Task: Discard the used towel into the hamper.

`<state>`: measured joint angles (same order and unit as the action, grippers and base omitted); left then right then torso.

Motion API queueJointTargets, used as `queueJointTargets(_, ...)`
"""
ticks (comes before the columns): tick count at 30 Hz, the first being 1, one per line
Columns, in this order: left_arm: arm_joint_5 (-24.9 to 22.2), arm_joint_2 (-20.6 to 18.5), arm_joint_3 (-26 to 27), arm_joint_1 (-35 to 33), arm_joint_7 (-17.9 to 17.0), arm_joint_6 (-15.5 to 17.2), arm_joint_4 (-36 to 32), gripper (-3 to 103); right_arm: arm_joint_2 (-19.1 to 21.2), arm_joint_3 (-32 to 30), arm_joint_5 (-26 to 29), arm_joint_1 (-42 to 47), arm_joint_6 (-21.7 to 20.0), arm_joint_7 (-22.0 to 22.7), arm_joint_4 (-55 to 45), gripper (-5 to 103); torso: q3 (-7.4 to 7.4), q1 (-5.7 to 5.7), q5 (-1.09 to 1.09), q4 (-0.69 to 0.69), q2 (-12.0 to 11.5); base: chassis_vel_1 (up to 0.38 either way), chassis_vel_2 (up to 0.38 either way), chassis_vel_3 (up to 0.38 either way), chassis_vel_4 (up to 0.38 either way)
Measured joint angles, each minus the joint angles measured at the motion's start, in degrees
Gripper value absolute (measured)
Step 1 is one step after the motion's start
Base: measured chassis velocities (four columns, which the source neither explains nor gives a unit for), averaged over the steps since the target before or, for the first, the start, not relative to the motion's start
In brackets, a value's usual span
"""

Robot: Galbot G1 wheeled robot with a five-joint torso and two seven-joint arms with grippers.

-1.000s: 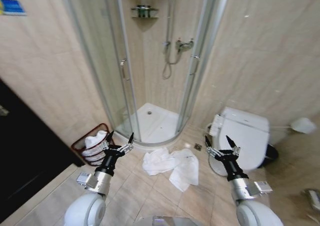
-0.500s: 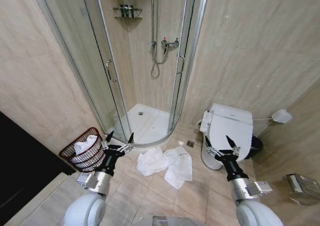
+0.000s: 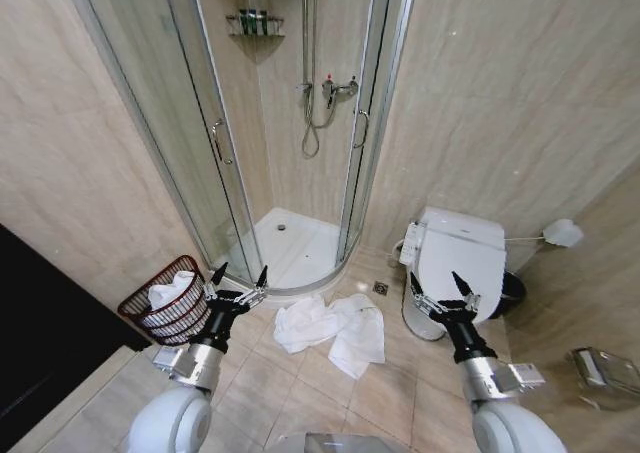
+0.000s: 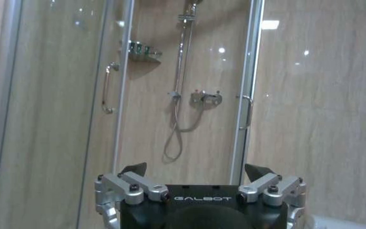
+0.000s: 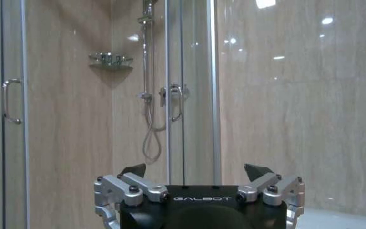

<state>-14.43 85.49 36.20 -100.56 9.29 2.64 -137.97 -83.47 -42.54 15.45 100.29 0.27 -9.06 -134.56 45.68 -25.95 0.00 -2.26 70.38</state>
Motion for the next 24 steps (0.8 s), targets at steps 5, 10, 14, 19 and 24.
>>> queueJointTargets(5, 0.00, 0.00, 0.00, 0.00, 0.00, 0.00, 0.00, 100, 0.00, 0.00, 0.00, 0.00, 0.00, 0.00, 0.00, 100, -0.24, 0.21, 0.00, 0.00, -0.46, 0.000, 0.000, 0.000, 0.000)
queueJointTargets(10, 0.00, 0.00, 0.00, 0.00, 0.00, 0.00, 0.00, 100, 0.00, 0.00, 0.00, 0.00, 0.00, 0.00, 0.00, 100, -0.52, 0.47, 0.00, 0.01, -0.99, -0.055, -0.066, -0.061, -0.051)
queueJointTargets(14, 0.00, 0.00, 0.00, 0.00, 0.00, 0.00, 0.00, 100, 0.00, 0.00, 0.00, 0.00, 0.00, 0.00, 0.00, 100, -0.81, 0.71, 0.00, 0.01, -1.52, -0.078, -0.092, -0.071, -0.087)
queueJointTargets(19, 0.00, 0.00, 0.00, 0.00, 0.00, 0.00, 0.00, 100, 0.00, 0.00, 0.00, 0.00, 0.00, 0.00, 0.00, 100, -1.34, 1.13, 0.01, -0.01, -2.46, -0.086, -0.096, -0.095, -0.088)
queueJointTargets(24, 0.00, 0.00, 0.00, 0.00, 0.00, 0.00, 0.00, 100, 0.00, 0.00, 0.00, 0.00, 0.00, 0.00, 0.00, 100, -2.09, 1.78, 0.00, 0.01, -3.89, -0.130, -0.108, -0.119, -0.108)
